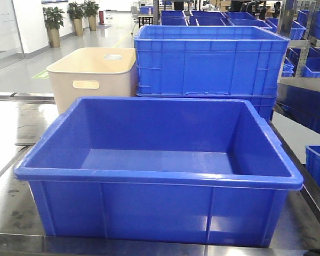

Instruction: Pick red and yellow blocks into blue bin

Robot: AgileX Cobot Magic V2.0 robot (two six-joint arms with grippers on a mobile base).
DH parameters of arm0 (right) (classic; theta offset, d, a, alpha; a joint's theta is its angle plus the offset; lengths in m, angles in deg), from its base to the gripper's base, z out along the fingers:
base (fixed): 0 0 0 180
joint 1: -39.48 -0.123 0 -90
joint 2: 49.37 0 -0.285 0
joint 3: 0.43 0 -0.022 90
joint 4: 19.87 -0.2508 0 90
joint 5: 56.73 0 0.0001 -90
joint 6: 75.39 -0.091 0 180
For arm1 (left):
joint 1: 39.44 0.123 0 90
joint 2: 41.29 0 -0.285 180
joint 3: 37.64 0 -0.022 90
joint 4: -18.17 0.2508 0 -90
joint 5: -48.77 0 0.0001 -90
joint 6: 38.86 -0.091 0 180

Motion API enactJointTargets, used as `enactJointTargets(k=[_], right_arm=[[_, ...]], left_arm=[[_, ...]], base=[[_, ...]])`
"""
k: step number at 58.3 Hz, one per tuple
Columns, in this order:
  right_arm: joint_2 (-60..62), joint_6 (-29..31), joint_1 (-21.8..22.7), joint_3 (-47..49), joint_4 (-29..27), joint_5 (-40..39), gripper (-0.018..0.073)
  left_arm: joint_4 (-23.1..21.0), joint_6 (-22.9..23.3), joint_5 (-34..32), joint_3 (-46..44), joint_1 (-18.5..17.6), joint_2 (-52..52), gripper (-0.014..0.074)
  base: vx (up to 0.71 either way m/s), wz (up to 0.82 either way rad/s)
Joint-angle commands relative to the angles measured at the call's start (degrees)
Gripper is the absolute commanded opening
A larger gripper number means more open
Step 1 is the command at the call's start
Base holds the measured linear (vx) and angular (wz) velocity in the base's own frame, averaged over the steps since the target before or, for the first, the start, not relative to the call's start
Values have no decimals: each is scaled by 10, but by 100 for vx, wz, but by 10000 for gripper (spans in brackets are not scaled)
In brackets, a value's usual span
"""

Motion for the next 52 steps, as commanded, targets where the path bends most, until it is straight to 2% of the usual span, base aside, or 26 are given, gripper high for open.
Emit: enactJointTargets(k=[1,6,10,19,30,38,52], right_arm=[[3,2,2,17,3,-37,-10],[3,2,2,17,3,-37,-10],[3,2,2,17,3,-37,-10],[3,2,2,17,2,-37,-10],[3,2,2,17,2,-37,-10],[3,2,2,17,2,-37,-10],[3,2,2,17,1,-35,-10]], left_arm=[[1,-6,-41,-15,-4,8,-6],[25,-11,-46,-11,15,31,-6],[35,-11,-74,4,36,52,-5],[35,-11,-152,83,94,122,-4],[32,-10,-230,192,147,208,-1],[28,-10,-280,254,162,270,-1],[18,-10,-379,317,162,267,-1]], base=[[0,0],[0,0],[0,0],[0,0],[0,0],[0,0],[0,0]])
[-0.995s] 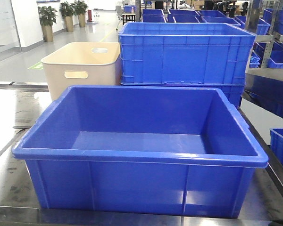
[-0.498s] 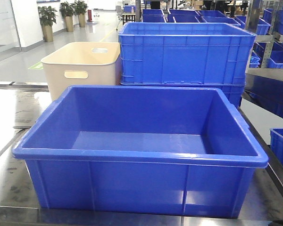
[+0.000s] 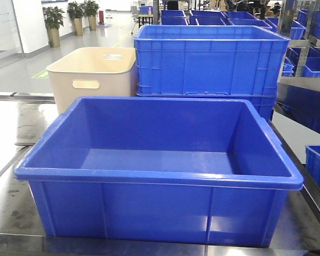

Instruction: Pick red and yellow blocks into blue bin

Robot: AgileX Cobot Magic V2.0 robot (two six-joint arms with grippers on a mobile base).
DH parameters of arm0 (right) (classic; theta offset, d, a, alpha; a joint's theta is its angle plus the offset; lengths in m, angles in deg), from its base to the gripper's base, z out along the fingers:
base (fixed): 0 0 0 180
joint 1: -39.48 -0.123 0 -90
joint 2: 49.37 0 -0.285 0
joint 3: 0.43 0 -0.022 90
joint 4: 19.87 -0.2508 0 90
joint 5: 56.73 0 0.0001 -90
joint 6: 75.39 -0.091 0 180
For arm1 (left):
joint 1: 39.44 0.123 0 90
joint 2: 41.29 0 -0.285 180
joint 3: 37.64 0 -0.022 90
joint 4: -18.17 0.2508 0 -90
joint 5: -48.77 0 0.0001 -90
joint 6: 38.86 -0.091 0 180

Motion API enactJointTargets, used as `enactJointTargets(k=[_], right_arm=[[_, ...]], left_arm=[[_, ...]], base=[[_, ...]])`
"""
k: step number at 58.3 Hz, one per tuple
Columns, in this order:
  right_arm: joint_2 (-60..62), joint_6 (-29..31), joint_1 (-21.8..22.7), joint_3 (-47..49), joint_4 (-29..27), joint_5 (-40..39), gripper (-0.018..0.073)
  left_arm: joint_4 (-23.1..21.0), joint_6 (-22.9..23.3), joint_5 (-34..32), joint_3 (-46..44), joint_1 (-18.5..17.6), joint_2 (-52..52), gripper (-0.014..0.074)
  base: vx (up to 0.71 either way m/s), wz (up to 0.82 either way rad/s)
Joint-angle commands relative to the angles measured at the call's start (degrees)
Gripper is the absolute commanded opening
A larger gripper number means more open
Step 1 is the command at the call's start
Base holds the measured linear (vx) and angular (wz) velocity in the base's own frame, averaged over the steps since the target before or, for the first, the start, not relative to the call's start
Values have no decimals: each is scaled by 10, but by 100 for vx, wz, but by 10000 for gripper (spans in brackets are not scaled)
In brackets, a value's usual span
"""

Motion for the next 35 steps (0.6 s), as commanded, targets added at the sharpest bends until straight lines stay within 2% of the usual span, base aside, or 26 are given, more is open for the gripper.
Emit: enactJointTargets(k=[1,6,11,17,21,23,35], right_arm=[[2,2,2,17,1,-37,-10],[2,2,2,17,1,-37,-10],[2,2,2,17,1,-36,-10],[2,2,2,17,1,-36,-10],[2,2,2,17,1,-36,-10],[2,2,2,17,1,-36,-10],[2,2,2,17,1,-36,-10]], left_arm=[[-8,1,-83,0,1,10,-1],[-8,7,-79,-1,1,10,-1],[4,49,-68,-1,0,10,-1],[60,120,-60,-1,0,10,-1],[105,149,-67,-1,0,11,-1],[115,152,-71,-1,0,11,-1],[111,149,-84,-1,-6,11,-1]], base=[[0,0],[0,0],[0,0],[0,0],[0,0],[0,0],[0,0]])
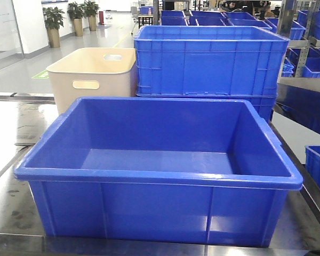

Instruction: Pick red and yellow blocks into blue bin

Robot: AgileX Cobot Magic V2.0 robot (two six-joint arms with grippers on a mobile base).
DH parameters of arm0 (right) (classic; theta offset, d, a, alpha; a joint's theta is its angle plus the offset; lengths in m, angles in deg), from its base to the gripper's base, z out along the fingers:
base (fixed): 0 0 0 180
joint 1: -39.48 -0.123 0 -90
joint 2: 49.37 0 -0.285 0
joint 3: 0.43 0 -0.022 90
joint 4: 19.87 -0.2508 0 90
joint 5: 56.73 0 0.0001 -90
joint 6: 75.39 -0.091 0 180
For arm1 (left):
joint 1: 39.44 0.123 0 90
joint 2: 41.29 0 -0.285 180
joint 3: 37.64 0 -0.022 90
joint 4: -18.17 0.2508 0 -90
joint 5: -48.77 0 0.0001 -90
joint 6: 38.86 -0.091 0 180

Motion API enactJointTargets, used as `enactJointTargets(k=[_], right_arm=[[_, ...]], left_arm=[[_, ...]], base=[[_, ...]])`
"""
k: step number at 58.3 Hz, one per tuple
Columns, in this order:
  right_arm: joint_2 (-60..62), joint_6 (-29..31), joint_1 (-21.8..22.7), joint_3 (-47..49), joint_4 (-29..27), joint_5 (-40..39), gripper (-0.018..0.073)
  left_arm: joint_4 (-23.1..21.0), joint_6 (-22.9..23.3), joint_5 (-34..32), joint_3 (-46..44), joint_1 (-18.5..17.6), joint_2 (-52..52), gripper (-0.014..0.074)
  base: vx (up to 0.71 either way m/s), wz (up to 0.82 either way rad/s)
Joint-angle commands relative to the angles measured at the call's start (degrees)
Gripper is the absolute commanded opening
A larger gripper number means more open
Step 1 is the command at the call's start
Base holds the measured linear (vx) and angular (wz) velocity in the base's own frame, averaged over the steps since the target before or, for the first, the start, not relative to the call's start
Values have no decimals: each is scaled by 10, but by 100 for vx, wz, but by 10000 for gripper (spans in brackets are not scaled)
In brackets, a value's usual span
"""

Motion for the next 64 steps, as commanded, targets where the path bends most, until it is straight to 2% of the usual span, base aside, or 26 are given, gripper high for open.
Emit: enactJointTargets(k=[1,15,64], right_arm=[[2,2,2,17,1,-38,-10],[2,2,2,17,-1,-38,-10],[2,2,2,17,-1,-40,-10]], left_arm=[[0,7,-53,-9,-6,11,-1],[-6,7,-55,-9,-23,11,-1],[-9,8,-53,-9,-23,10,-1]], base=[[0,0],[0,0],[0,0]])
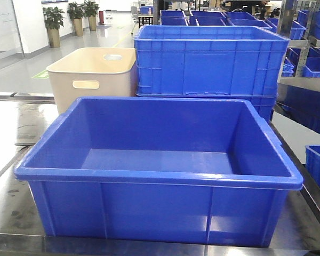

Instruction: Pick red and yellow blocks into blue bin

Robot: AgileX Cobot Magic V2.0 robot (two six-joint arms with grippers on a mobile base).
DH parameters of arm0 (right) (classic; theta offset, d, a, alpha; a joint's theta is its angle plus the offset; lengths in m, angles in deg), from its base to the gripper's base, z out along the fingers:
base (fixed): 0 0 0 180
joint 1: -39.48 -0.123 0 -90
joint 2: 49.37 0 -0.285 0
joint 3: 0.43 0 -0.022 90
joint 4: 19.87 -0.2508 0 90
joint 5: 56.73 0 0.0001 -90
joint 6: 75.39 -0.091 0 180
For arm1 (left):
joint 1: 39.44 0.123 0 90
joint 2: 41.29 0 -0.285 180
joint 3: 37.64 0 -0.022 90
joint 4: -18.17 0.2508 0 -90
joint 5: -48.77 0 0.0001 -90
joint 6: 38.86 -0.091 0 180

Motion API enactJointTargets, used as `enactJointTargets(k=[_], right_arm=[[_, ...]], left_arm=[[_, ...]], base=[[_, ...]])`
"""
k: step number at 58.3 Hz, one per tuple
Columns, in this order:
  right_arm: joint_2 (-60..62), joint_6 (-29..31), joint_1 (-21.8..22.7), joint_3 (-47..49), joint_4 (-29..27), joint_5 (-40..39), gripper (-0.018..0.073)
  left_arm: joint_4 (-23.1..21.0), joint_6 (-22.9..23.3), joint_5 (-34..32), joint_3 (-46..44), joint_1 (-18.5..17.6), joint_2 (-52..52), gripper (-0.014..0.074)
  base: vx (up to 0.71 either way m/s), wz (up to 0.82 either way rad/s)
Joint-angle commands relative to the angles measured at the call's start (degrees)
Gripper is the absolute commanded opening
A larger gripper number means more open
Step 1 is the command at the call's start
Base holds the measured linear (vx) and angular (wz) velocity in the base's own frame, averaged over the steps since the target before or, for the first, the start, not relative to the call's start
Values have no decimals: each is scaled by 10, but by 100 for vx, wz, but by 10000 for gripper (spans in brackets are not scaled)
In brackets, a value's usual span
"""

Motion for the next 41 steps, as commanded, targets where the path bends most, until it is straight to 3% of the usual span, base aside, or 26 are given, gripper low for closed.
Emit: enactJointTargets(k=[1,21,30,41], right_arm=[[2,2,2,17,0,-41,-10],[47,8,9,17,0,-42,-10],[141,9,90,-52,-1,-129,-10],[274,9,166,-235,-4,-272,-10]], left_arm=[[-5,4,-49,-9,-5,10,-1],[-4,4,-49,-9,-5,10,-1],[-4,4,-49,-9,-5,10,-1],[-4,4,-49,-9,-5,10,-1]], base=[[0,0],[0,0],[0,0],[0,0]])
